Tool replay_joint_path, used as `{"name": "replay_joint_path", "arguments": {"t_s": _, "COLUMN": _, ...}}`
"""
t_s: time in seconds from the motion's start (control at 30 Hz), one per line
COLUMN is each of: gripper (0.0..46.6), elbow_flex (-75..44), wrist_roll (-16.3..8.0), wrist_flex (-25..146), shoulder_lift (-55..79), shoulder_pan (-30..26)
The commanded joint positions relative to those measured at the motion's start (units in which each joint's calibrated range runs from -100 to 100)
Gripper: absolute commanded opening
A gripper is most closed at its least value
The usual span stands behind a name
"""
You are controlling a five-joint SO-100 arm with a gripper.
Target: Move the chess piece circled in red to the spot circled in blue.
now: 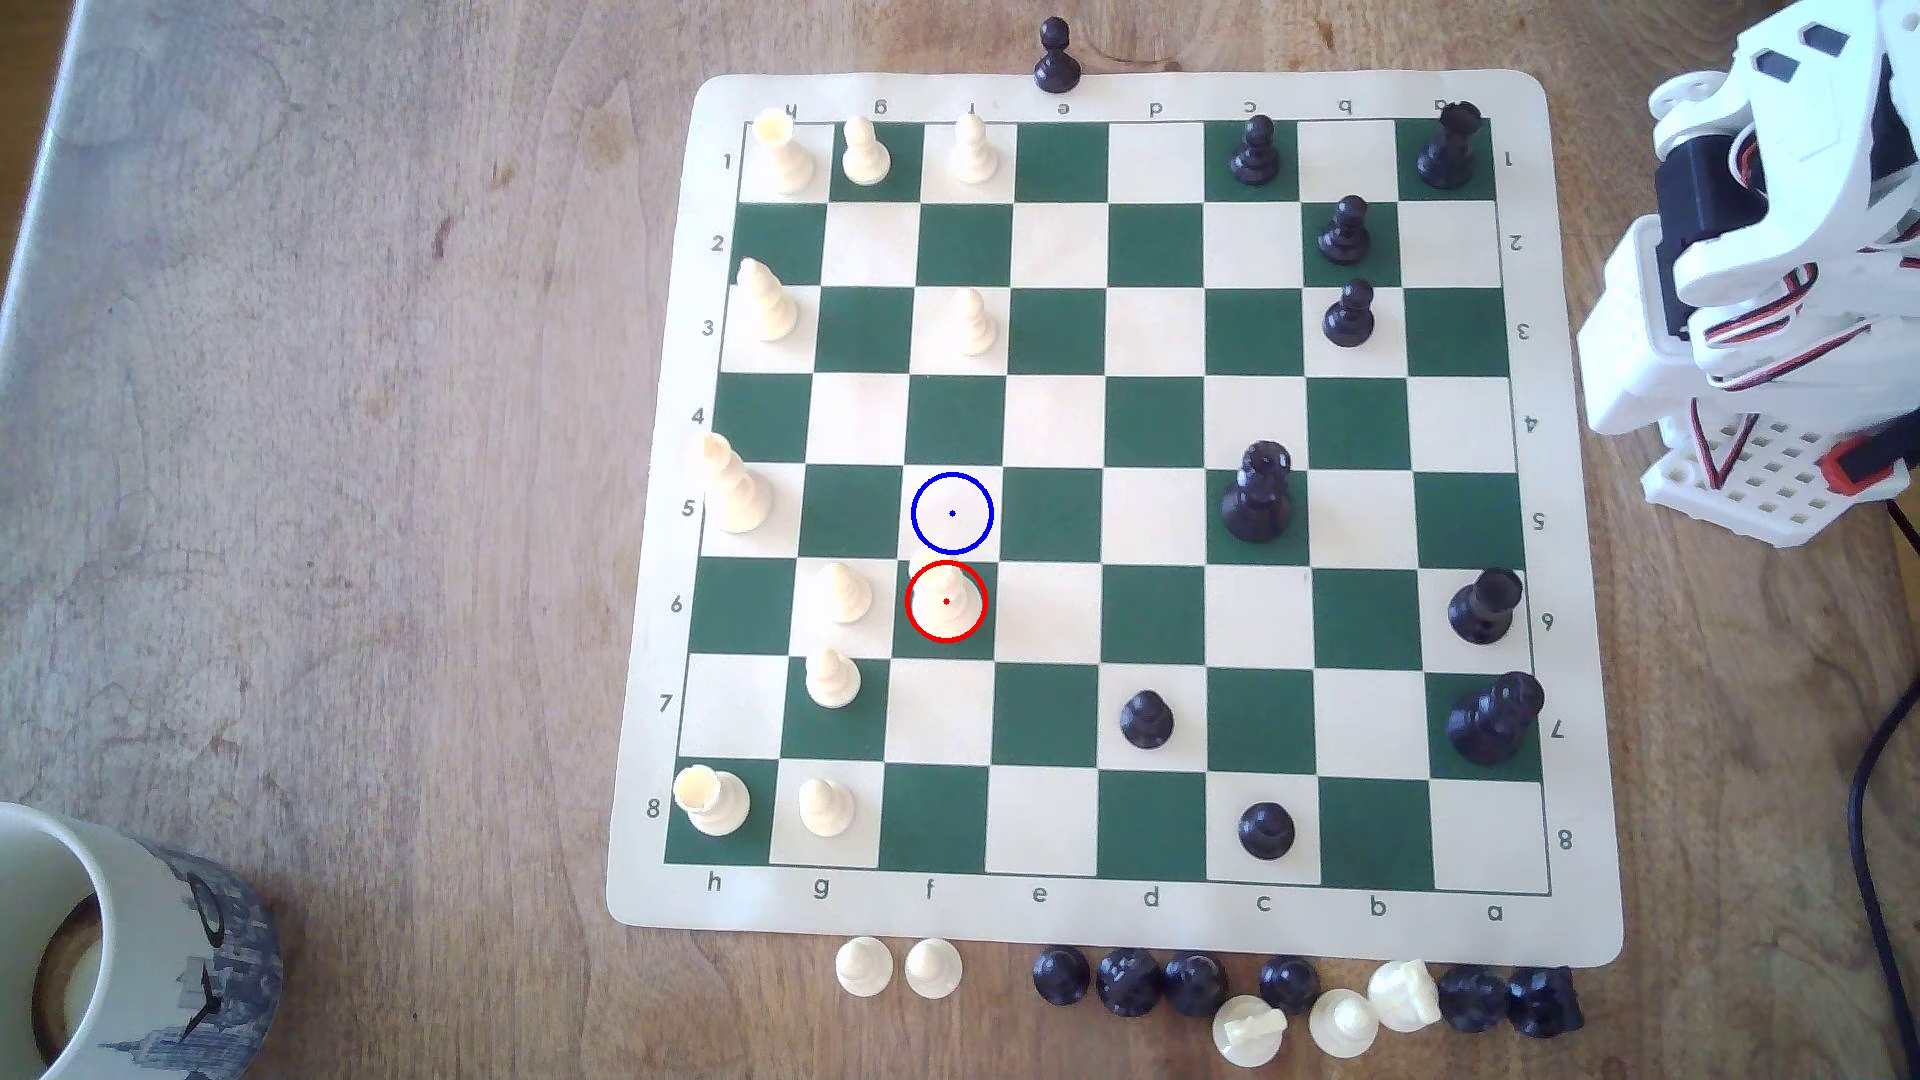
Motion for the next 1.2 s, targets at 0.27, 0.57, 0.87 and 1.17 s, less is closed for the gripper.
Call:
{"name": "replay_joint_path", "arguments": {"t_s": 0.27, "gripper": 0.2, "elbow_flex": 1.3, "wrist_roll": -0.1, "wrist_flex": 38.3, "shoulder_lift": -0.3, "shoulder_pan": 2.0}}
{"name": "replay_joint_path", "arguments": {"t_s": 0.57, "gripper": 0.2, "elbow_flex": -1.0, "wrist_roll": -0.2, "wrist_flex": 72.0, "shoulder_lift": -0.3, "shoulder_pan": 3.5}}
{"name": "replay_joint_path", "arguments": {"t_s": 0.87, "gripper": 0.2, "elbow_flex": -19.5, "wrist_roll": 1.2, "wrist_flex": 115.1, "shoulder_lift": 4.3, "shoulder_pan": 0.3}}
{"name": "replay_joint_path", "arguments": {"t_s": 1.17, "gripper": 0.2, "elbow_flex": -50.2, "wrist_roll": -2.2, "wrist_flex": 140.0, "shoulder_lift": 27.1, "shoulder_pan": -9.3}}
